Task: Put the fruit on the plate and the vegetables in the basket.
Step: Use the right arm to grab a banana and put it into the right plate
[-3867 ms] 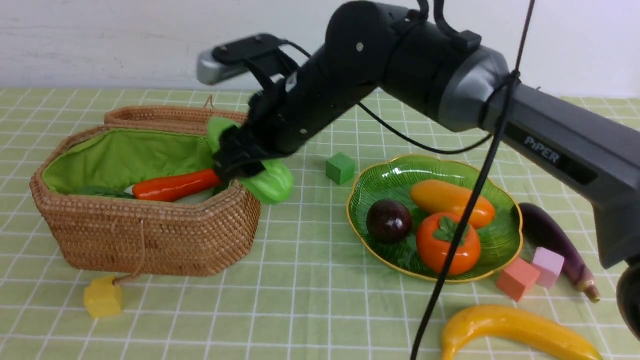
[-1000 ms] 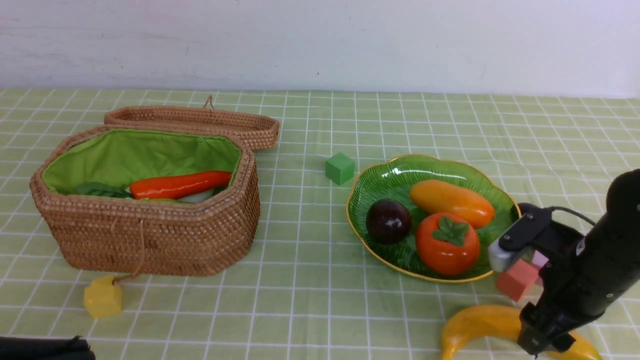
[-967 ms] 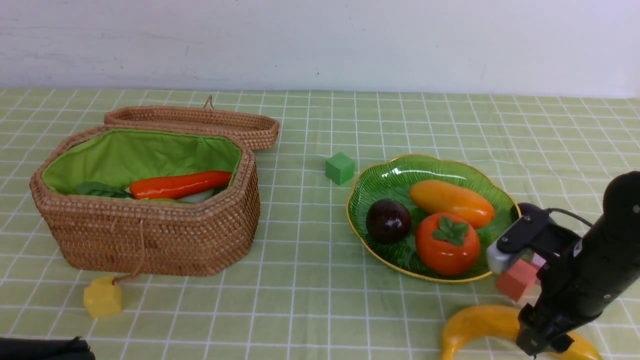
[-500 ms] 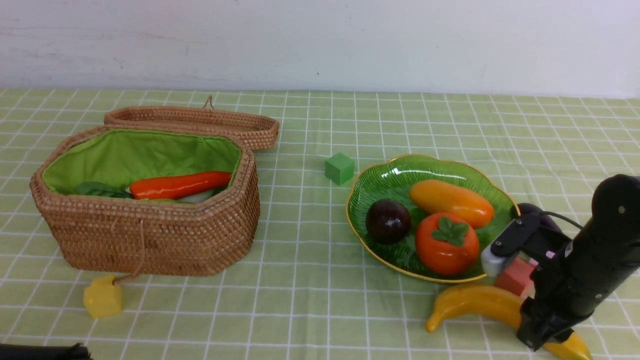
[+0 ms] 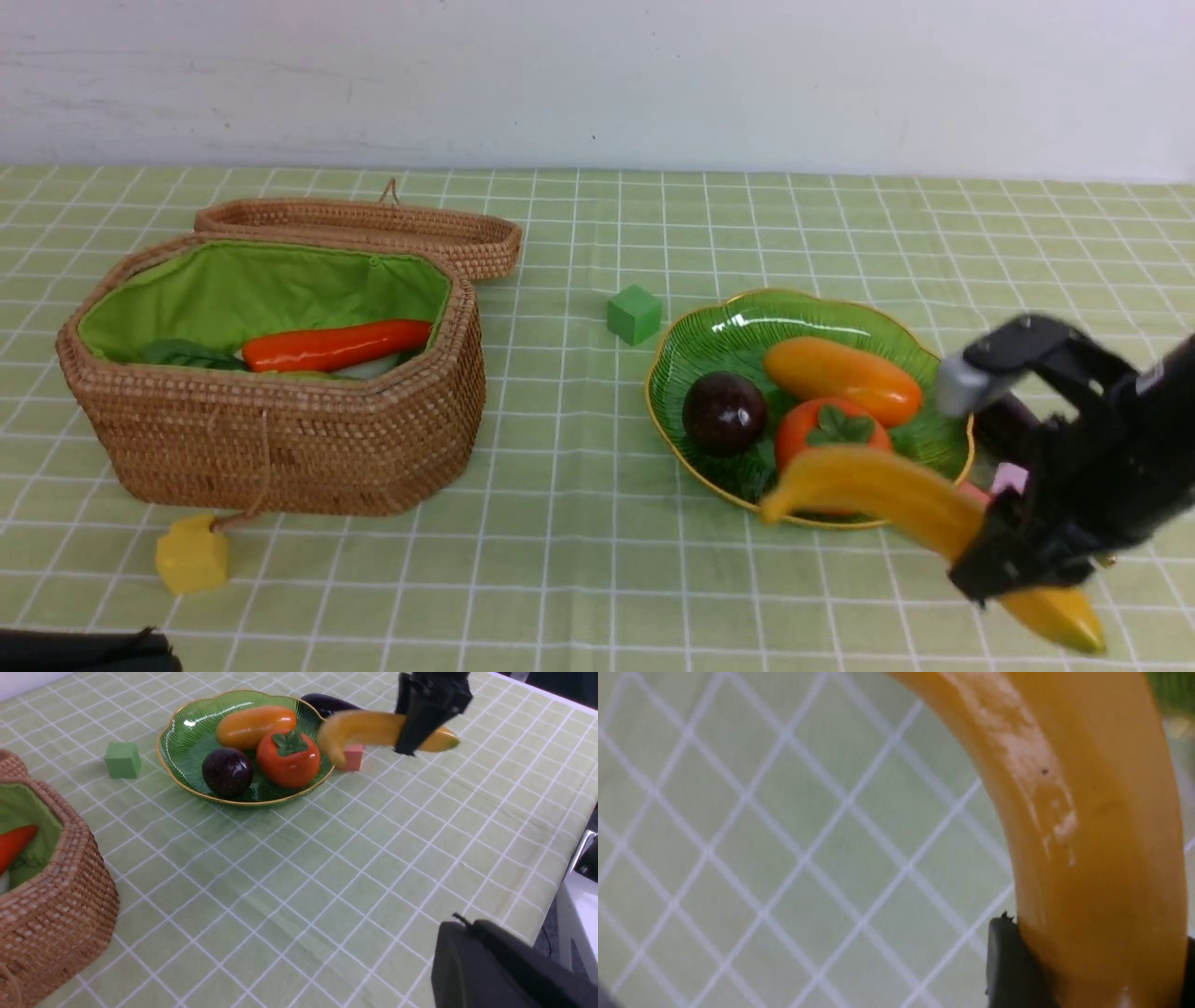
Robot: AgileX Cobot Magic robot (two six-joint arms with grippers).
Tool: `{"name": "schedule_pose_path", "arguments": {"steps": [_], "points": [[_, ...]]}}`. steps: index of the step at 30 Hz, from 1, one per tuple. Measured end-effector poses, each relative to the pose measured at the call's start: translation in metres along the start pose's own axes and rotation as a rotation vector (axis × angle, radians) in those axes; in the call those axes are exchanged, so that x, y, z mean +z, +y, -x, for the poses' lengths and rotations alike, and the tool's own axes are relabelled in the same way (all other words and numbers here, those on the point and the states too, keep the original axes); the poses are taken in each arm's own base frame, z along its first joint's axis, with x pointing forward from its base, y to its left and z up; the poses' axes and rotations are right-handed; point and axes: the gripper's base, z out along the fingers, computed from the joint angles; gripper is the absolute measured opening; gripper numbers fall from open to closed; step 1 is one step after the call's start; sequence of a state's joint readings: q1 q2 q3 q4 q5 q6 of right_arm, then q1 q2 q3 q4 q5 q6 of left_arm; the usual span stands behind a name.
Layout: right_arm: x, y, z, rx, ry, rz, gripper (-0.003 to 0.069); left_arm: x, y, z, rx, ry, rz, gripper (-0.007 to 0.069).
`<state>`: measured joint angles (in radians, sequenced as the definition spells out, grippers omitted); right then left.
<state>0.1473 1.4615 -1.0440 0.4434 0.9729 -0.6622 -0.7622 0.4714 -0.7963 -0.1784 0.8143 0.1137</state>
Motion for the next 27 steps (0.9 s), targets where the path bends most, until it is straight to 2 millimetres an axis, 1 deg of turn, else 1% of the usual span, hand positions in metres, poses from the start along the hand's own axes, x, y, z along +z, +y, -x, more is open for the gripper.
{"name": "schedule_pose_path", "arguments": {"steps": [2,3,4,5,6,8,10,13,16,17,18,19,20,21,22,25,26,27], "points": [[-0.008,-0.008,0.024,0.019,-0.135,-0.072,0.0312,0.0,0.0,0.002,-0.004,-0.026,-0.002,-0.0013],[-0.01,-0.01,0.028,0.018,-0.151,-0.081,0.0312,0.0,0.0,0.002,-0.004,-0.026,-0.002,-0.0013],[-0.008,-0.021,0.048,0.032,-0.222,-0.131,0.0312,0.0,0.0,0.004,-0.01,-0.043,-0.005,-0.0013],[-0.008,-0.022,0.048,0.033,-0.228,-0.135,0.0312,0.0,-0.001,0.004,-0.011,-0.047,-0.006,-0.0013],[-0.001,-0.032,0.061,0.035,-0.254,-0.166,0.0312,0.0,-0.001,0.006,-0.016,-0.062,-0.009,-0.0013],[0.014,-0.047,0.076,0.039,-0.257,-0.189,0.0312,0.0,-0.001,0.007,-0.019,-0.082,-0.01,-0.0013],[0.031,-0.059,0.086,0.042,-0.243,-0.2,0.0312,-0.001,0.0,0.011,-0.02,-0.126,-0.005,-0.0013],[0.052,-0.073,0.094,0.033,-0.204,-0.207,0.0312,-0.002,0.001,0.017,-0.02,-0.193,0.004,-0.0013],[0.062,-0.079,0.097,0.027,-0.189,-0.213,0.0315,-0.003,0.001,0.023,-0.018,-0.253,0.014,-0.0013],[0.062,-0.08,0.097,0.026,-0.188,-0.213,0.032,-0.003,0.002,0.023,-0.018,-0.257,0.015,-0.0013],[0.063,-0.081,0.098,0.022,-0.185,-0.218,0.0349,-0.004,0.002,0.025,-0.018,-0.282,0.018,-0.0013],[0.063,-0.081,0.098,0.022,-0.185,-0.218,0.0355,-0.004,0.002,0.025,-0.018,-0.284,0.018,-0.0013],[0.063,-0.082,0.098,0.013,-0.183,-0.227,0.0428,-0.004,0.002,0.027,-0.018,-0.298,0.02,-0.0013],[0.063,-0.082,0.098,0.012,-0.182,-0.228,0.0437,-0.004,0.002,0.027,-0.018,-0.299,0.02,-0.0013],[0.062,-0.082,0.097,0.001,-0.174,-0.234,0.0514,-0.004,0.002,0.027,-0.017,-0.303,0.022,-0.0013],[0.056,-0.079,0.094,-0.02,-0.143,-0.232,0.0633,-0.002,0.003,0.028,-0.017,-0.302,0.023,-0.0013],[0.054,-0.078,0.094,-0.022,-0.142,-0.233,0.0638,-0.002,0.003,0.028,-0.017,-0.303,0.023,-0.0013],[0.046,-0.075,0.093,-0.019,-0.134,-0.233,0.0662,-0.002,0.003,0.028,-0.017,-0.3,0.023,-0.0013]]}}
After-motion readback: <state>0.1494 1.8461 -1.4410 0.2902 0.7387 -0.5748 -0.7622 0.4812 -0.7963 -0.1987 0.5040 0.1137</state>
